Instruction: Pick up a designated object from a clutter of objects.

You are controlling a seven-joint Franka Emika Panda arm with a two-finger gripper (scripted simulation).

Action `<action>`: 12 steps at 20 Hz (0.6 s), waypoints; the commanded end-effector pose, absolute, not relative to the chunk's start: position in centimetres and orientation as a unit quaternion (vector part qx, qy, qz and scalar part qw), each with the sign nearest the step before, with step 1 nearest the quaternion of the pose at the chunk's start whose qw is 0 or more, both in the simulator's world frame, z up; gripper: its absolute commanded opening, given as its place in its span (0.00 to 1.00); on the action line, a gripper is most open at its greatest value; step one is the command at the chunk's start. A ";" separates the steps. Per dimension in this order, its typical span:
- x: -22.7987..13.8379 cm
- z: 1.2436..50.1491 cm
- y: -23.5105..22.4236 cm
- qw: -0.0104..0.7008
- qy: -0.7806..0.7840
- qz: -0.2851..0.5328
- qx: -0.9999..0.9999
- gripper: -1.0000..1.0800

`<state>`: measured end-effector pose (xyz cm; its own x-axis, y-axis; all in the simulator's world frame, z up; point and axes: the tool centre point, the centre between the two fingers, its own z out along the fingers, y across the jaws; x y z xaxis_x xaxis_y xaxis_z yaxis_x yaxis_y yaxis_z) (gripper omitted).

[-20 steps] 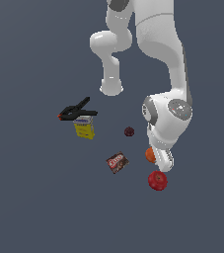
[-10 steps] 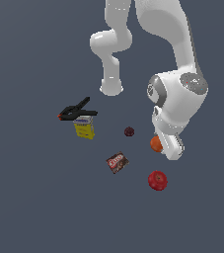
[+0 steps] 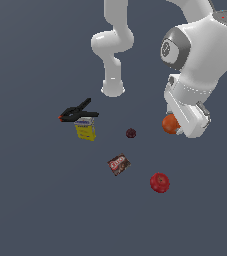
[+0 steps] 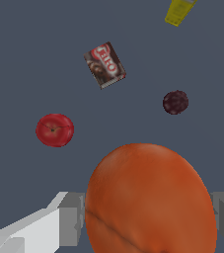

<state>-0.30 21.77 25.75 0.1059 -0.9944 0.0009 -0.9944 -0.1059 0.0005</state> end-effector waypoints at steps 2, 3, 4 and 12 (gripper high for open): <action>-1.0 29.9 22.2 0.000 -0.669 0.001 0.743 0.00; -1.2 30.9 22.3 0.000 -0.669 0.001 0.743 0.00; -1.4 31.9 22.5 0.000 -0.669 0.001 0.743 0.00; -2.3 38.1 23.3 0.000 -0.668 0.001 0.744 0.00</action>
<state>-2.15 23.21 37.02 0.1067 -0.9943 0.0013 -0.9943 -0.1067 -0.0001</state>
